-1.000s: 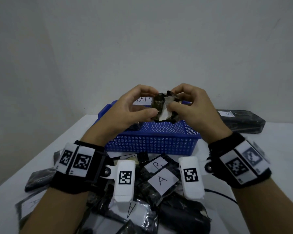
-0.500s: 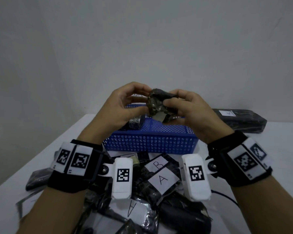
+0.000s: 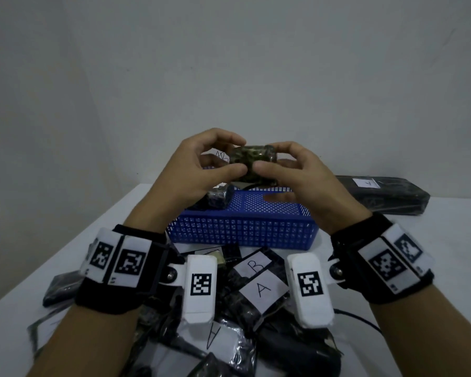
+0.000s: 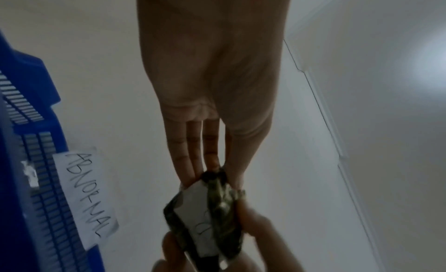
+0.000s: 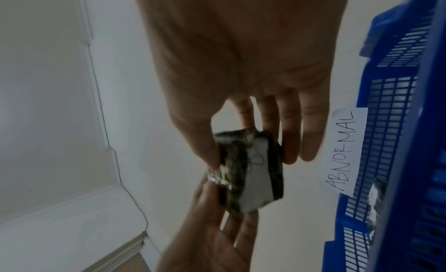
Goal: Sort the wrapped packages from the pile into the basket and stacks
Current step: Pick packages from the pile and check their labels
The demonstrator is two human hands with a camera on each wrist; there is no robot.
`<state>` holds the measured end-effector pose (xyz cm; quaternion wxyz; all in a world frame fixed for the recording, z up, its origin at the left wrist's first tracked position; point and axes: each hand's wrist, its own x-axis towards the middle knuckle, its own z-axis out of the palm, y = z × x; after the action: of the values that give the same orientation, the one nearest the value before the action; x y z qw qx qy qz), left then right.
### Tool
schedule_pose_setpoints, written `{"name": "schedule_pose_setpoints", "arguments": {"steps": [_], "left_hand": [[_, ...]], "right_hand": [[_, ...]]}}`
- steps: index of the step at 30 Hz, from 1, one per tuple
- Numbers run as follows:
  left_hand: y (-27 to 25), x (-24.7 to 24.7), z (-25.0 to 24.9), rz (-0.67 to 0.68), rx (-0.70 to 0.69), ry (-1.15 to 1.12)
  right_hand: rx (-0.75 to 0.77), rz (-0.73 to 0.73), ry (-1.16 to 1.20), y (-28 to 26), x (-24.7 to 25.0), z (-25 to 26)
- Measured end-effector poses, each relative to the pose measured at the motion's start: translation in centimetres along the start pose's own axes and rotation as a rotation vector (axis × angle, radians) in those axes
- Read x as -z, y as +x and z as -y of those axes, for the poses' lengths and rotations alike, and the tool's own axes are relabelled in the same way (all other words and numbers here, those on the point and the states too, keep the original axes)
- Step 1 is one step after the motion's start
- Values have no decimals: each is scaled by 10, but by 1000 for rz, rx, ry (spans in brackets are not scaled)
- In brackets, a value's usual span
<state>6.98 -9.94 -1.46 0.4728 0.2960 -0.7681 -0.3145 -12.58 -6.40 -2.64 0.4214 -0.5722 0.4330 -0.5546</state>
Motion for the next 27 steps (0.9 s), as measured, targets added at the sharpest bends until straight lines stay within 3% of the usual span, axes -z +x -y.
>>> {"name": "schedule_pose_setpoints", "arguments": {"steps": [4,10,13,17,24,27], "left_hand": [[0,-1,-10,0,49,-114],[0,-4,-5,130,248,-109],[0,1,-3,88,186,-137],[-2,4,0,127,113,-86],[1,-5,1,105,115,-113],[2,-4,7,59,89,-125]], "right_hand": [[107,-133,74,3,0,-3],[230,-29,2,-1,-1,-1],[174,41,40,-1,0,-1],[63,9,85,-1,2,3],[259,-79,-108,2,3,-4],[230,-27,-76,-1,0,-3]]}}
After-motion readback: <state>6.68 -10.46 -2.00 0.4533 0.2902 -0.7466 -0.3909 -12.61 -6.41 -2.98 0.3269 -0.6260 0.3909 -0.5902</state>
